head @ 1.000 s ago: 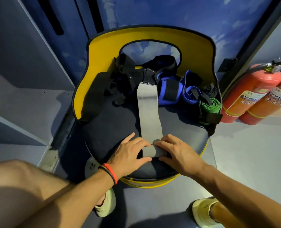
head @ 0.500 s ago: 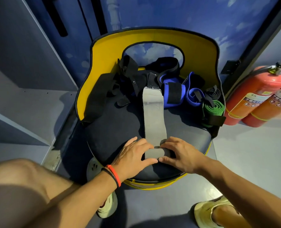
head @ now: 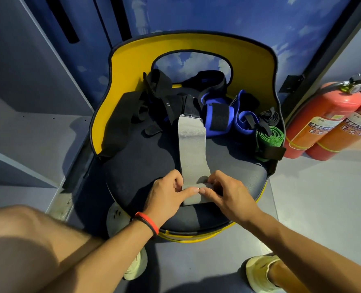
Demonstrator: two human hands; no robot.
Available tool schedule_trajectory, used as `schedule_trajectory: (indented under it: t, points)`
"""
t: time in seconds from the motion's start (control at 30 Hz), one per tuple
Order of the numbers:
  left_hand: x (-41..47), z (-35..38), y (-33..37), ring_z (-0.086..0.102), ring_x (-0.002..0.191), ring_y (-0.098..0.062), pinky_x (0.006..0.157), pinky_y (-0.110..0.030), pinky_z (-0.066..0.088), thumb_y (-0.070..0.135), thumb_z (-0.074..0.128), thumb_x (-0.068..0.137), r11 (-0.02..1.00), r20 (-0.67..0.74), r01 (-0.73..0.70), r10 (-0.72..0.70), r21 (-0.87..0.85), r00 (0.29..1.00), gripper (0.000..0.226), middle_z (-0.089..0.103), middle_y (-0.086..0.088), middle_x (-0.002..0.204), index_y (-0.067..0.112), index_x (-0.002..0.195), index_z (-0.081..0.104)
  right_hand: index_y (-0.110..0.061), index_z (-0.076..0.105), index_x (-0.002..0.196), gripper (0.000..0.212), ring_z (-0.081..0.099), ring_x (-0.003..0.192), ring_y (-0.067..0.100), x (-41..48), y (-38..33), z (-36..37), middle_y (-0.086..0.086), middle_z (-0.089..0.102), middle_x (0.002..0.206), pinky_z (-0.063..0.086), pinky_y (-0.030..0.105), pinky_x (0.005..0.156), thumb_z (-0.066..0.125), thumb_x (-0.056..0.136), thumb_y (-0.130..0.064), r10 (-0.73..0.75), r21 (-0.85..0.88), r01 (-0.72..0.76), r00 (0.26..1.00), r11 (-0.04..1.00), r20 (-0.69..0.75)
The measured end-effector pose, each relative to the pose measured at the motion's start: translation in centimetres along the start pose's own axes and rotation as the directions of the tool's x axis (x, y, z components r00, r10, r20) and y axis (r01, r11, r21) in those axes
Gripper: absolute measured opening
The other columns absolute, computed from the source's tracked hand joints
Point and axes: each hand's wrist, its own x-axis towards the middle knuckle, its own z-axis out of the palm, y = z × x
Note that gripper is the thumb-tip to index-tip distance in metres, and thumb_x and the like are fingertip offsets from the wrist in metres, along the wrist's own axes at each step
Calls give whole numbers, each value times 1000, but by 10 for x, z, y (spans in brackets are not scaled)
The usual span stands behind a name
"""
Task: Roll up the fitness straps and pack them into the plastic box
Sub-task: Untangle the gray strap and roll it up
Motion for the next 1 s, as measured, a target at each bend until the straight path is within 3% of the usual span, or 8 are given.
schedule_trajectory:
  t: [0.07, 0.17, 0.43, 0.57, 0.7, 0.77, 0.83, 1.0]
  points:
    - [4, 2, 0, 58, 66, -12, 60, -34, 50, 57, 79, 76, 999, -74, 32, -32, -4, 997, 42, 61, 2, 73, 22, 75, 56, -26, 58, 115, 56, 58, 82, 14, -2, -1, 1, -9, 63, 95, 51, 32, 72, 58, 85, -74, -7, -29, 8, 1000, 1000, 26]
    - [8, 1, 3, 58, 61, -13, 55, -28, 42, 60, 79, 75, 990, -95, 128, -133, -55, 987, 45, 60, 4, 62, 21, 78, 58, -26, 59, 132, 60, 59, 96, 17, -5, -4, -2, -3, 63, 111, 53, 35, 86, 79, 81, -51, 14, -47, -9, 996, 999, 94]
    - [14, -5, 9, 53, 59, -13, 54, -25, 39, 57, 80, 75, 958, 18, 274, -273, -90, 962, 51, 55, 5, 61, 11, 71, 59, -19, 60, 136, 63, 61, 102, 17, -4, -18, -8, -3, 68, 115, 46, 19, 86, 85, 79, -28, 228, 103, -235, 971, 967, 72]
    - [9, -10, 2, 47, 64, -15, 57, -29, 39, 55, 84, 73, 919, 87, 365, -355, -148, 931, 52, 49, 2, 70, 17, 77, 49, -22, 50, 147, 85, 62, 111, 15, -9, -21, -12, -2, 65, 131, 50, 23, 98, 89, 74, -37, 300, 177, -327, 940, 928, 164]
    - [8, -10, 6, 56, 68, -17, 44, -17, 46, 50, 86, 72, 899, 144, 386, -362, -207, 921, 51, 54, -4, 78, 13, 84, 54, -31, 68, 117, 53, 66, 99, 8, -7, -27, -13, -13, 71, 107, 55, 25, 86, 81, 75, -60, 298, 299, -373, 916, 878, 267]
    - [8, -12, 9, 52, 67, -14, 38, -11, 37, 51, 83, 76, 920, 138, 363, -344, -147, 929, 51, 55, -3, 79, 8, 89, 59, -27, 71, 112, 60, 66, 94, 13, -6, -29, -7, -11, 70, 98, 53, 27, 80, 69, 75, -74, 305, 246, -336, 939, 909, 157]
    - [11, -13, 9, 53, 68, -14, 47, -18, 40, 54, 81, 76, 930, 132, 351, -337, -104, 932, 50, 57, -2, 77, 9, 85, 61, -29, 66, 121, 64, 65, 94, 13, -6, -31, -2, -8, 69, 102, 54, 29, 81, 68, 76, -75, 207, 88, -208, 978, 974, 21]
    - [14, -9, 5, 54, 64, -17, 57, -28, 39, 55, 81, 76, 943, 72, 331, -328, -42, 942, 47, 55, 2, 66, 16, 72, 54, -42, 52, 140, 68, 59, 93, 19, -5, -22, -8, -7, 55, 107, 53, 33, 78, 73, 80, -63, -37, -238, 95, 971, 967, 235]
